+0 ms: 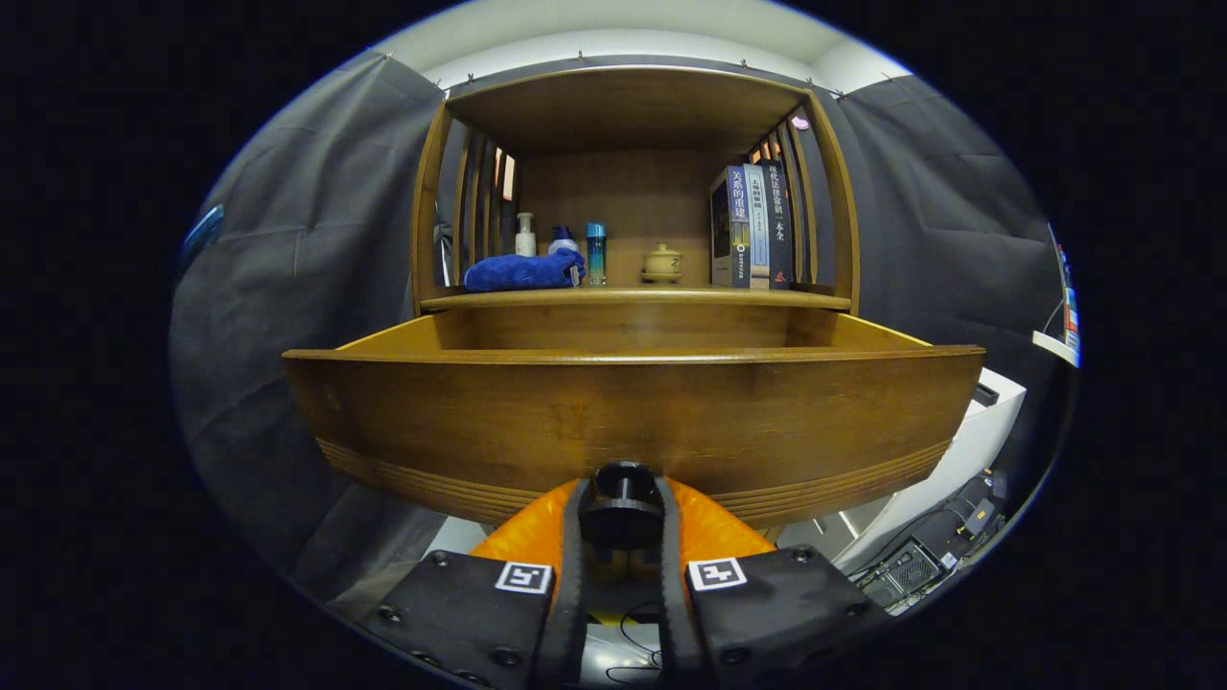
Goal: Pull open the drawer, take out the items inside it, and place them on the countertop above the cabinet.
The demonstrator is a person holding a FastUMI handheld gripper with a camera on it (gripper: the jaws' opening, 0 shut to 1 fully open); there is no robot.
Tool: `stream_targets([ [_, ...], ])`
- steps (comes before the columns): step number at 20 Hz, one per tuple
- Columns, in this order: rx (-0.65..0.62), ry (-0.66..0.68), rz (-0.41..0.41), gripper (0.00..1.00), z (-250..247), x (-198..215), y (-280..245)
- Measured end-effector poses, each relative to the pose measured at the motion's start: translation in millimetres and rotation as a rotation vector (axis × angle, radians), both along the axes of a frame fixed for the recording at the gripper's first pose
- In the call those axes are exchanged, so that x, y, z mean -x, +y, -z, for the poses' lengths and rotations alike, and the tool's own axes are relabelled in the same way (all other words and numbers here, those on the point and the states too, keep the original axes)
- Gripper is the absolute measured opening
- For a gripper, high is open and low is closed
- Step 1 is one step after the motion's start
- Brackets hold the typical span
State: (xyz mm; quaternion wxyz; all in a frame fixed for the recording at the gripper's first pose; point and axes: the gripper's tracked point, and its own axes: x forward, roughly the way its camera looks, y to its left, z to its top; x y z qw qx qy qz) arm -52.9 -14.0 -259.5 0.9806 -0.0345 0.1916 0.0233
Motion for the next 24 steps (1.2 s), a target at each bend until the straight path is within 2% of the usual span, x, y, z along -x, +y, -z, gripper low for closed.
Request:
stream_targets([
  [5,0.001,0.004,-0.005,0.79,-2,8,2],
  [8,-0.034,-0.098,-0.016,0.99,-56,13,3],
  [10,-0.022,-0.208,-0.021,0.99,-116,1,-9],
  [12,-0.002,-0.263,-0.033,0.99,-173,-27,-20],
  [15,-0.042,-0.178,-0.083,0.99,-226,-79,-16],
  [17,0.017,-0.155,-0.115,0.99,-248,-115,-15],
  [18,0.077,-0.141,-0.126,0.99,-249,-133,-15],
  [20,0.169,-0.047,-0.171,0.99,-219,-160,-8],
  [22,0.232,0.112,-0.191,0.99,-160,-179,-9],
  [24,0.233,0.295,-0.189,0.99,-108,-181,-18],
])
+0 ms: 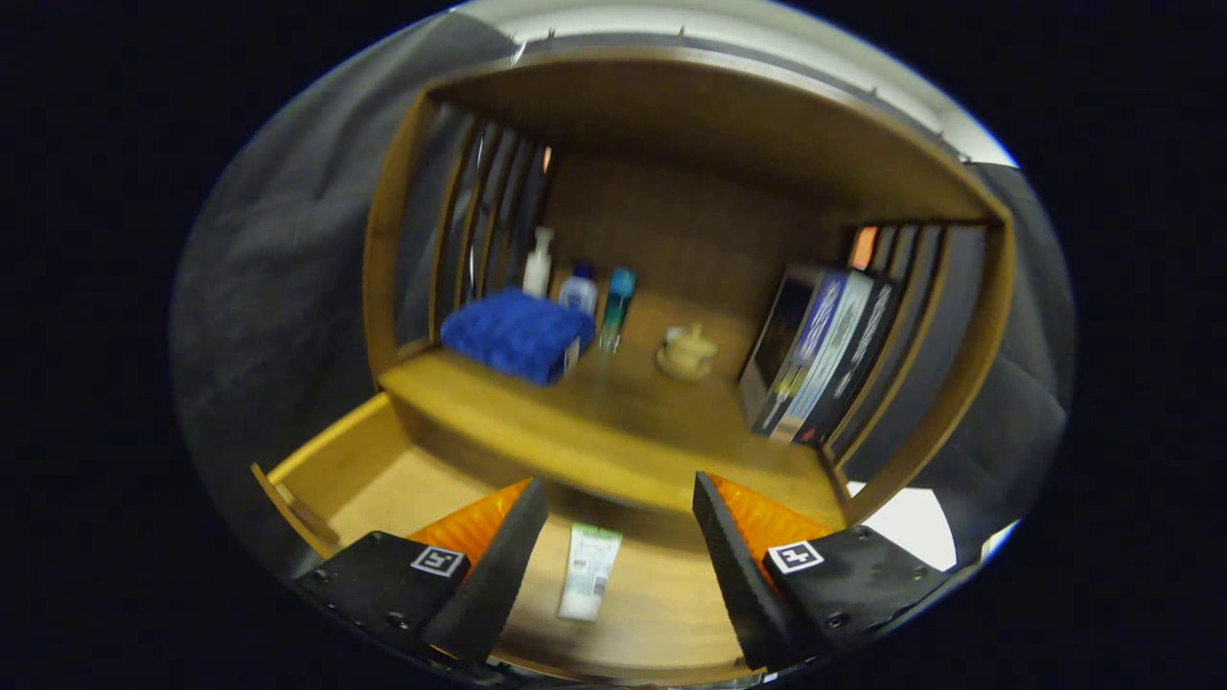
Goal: Pull open the drawer, take out the items inside it, and place them on the countertop above the cabinet.
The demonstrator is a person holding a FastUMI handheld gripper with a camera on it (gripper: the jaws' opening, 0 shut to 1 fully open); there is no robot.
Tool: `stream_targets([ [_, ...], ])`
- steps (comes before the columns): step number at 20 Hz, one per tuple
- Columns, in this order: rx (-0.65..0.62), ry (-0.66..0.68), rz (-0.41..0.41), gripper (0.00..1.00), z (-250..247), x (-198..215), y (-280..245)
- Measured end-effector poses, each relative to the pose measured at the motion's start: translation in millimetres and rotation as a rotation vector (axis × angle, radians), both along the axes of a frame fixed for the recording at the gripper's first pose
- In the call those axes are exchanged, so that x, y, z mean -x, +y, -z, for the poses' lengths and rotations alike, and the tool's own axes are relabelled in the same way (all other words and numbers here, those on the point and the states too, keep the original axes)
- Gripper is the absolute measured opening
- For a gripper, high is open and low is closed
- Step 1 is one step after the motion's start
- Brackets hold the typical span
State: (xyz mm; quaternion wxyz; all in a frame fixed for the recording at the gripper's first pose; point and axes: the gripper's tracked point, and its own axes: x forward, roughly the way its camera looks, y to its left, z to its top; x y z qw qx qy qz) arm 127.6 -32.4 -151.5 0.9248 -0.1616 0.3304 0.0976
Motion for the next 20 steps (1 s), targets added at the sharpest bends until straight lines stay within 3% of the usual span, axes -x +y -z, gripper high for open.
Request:
stream_targets([
  [4,0.022,0.366,0.072,0.99,88,19,-10],
  [8,0.021,0.614,0.154,0.96,129,55,-22],
  [12,-0.002,0.680,0.172,0.92,149,55,-27],
  [15,-0.028,0.674,0.185,0.55,139,47,-36],
  [20,-0.077,0.574,0.184,0.45,132,54,-22],
])
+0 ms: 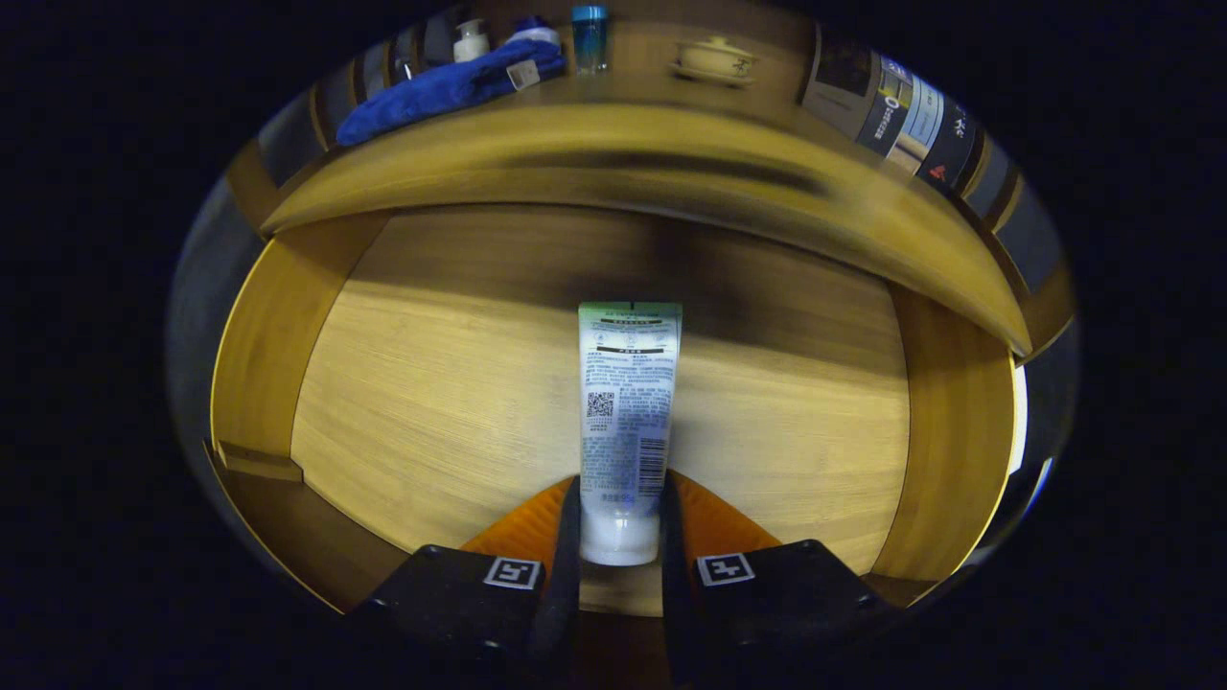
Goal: Pull open the drawer, take out the items inside it, and place them on the countertop above the cabinet.
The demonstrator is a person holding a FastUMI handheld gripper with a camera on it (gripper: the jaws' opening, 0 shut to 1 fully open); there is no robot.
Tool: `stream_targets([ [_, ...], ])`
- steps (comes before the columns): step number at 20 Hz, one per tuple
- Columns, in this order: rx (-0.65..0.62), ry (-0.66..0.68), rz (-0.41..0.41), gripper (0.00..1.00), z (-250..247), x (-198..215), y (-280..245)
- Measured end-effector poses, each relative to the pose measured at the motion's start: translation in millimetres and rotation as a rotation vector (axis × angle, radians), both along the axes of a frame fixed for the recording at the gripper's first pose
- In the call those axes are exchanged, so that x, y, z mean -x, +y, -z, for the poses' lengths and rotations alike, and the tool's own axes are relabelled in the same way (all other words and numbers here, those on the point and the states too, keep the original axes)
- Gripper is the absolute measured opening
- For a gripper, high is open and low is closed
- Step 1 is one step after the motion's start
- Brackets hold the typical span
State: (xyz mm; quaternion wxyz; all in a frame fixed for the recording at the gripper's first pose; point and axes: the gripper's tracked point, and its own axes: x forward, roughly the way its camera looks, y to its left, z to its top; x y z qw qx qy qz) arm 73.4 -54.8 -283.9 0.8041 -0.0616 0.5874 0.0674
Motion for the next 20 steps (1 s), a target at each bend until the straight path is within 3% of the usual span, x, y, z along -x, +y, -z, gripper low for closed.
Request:
stream_targets([
  [2,-0.069,-0.019,0.004,0.45,-16,-3,5],
  [5,-0.125,-0.100,-0.054,0.45,-38,-5,6],
  [9,-0.290,-0.215,-0.093,0.45,-81,-18,19],
  [15,-0.260,-0.419,-0.046,0.45,-138,-93,10],
  [20,-0.145,-0.519,0.045,0.45,-143,-184,-24],
])
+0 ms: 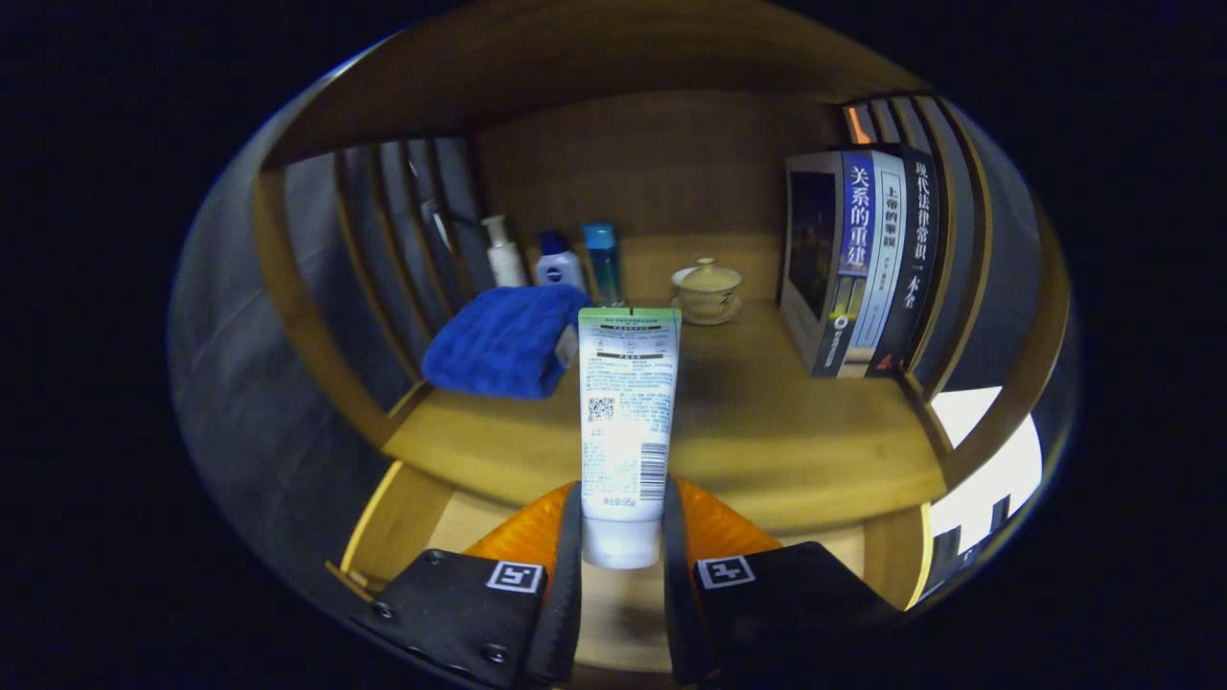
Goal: Pull open the drawer, take out the items inside it, and place them on the countertop above the cabinet.
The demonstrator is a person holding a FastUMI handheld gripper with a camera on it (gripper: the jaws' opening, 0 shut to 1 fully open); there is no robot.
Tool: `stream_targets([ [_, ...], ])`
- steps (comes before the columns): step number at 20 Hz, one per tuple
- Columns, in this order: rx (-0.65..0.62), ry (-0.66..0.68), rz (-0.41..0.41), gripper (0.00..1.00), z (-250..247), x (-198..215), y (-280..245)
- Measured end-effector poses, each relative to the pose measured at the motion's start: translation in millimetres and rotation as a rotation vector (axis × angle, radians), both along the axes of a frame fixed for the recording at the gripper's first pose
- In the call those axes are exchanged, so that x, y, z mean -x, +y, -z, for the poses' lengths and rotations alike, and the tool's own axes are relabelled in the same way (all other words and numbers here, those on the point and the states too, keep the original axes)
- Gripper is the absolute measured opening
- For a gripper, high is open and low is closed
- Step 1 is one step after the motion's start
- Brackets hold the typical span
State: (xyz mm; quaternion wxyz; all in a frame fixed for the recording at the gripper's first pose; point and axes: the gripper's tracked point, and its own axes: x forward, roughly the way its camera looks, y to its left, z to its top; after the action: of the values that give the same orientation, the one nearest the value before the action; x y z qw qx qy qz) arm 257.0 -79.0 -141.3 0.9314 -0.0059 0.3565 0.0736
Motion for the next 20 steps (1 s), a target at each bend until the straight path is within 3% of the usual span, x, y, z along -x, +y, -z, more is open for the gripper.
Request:
stream_targets([
  [7,-0.002,0.096,0.104,0.45,45,-41,-1],
  [15,0.025,0.043,0.113,0.57,52,-55,-5],
  [19,0.037,0.029,0.095,0.94,51,-54,-4],
  [20,0.037,0.019,0.086,0.98,50,-52,-2],
])
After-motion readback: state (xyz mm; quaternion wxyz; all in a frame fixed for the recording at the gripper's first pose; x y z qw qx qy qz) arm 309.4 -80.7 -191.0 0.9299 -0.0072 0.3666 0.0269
